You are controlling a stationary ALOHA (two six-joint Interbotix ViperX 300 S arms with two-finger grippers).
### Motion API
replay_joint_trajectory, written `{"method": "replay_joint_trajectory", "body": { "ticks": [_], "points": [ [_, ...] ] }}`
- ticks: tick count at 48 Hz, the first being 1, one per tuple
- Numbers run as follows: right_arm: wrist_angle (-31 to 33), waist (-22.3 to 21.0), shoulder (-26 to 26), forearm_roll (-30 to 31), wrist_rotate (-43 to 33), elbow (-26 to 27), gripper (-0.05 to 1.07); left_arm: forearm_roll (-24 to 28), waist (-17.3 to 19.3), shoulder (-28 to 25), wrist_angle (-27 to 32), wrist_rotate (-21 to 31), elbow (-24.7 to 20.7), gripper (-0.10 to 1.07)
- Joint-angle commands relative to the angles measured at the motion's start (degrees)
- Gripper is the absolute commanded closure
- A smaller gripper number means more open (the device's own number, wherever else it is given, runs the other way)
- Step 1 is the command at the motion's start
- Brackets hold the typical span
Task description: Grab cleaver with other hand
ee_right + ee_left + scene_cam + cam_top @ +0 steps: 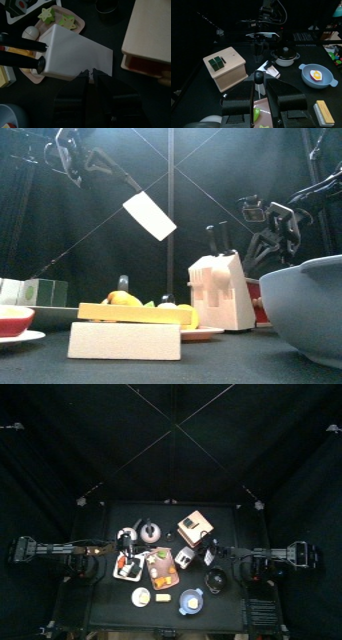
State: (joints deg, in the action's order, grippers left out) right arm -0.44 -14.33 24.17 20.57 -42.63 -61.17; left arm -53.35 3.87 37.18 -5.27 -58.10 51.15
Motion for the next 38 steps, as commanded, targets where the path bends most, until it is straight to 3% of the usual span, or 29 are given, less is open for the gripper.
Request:
{"method": "replay_joint_trajectory", "body": {
  "ticks": [1, 17, 22, 28, 38],
  "points": [
    [-0.62, -0.09, 1.49, 0.09, 0.09, 1.49, 0.43, -0.97, -0.88, 0.09, -2.02, 0.09, -0.62, 0.46],
    [0.26, 0.35, 5.01, -4.57, -0.09, 2.90, 0.43, -2.72, -6.94, -3.60, -17.93, 0.00, 0.00, 0.46],
    [0.26, 0.35, 5.10, -5.63, -0.09, 3.43, 0.43, -4.13, -7.56, -5.36, -17.40, 0.18, -1.32, 0.46],
    [1.05, 0.88, 5.27, -6.33, -0.18, 4.83, 0.43, -8.09, -7.56, -6.68, -12.22, -0.70, -3.08, 0.46],
    [7.38, 1.67, 5.98, -8.09, -0.18, 7.56, 0.43, -11.43, -6.77, -7.12, -9.93, -0.44, -4.39, 0.46]
  ]
}}
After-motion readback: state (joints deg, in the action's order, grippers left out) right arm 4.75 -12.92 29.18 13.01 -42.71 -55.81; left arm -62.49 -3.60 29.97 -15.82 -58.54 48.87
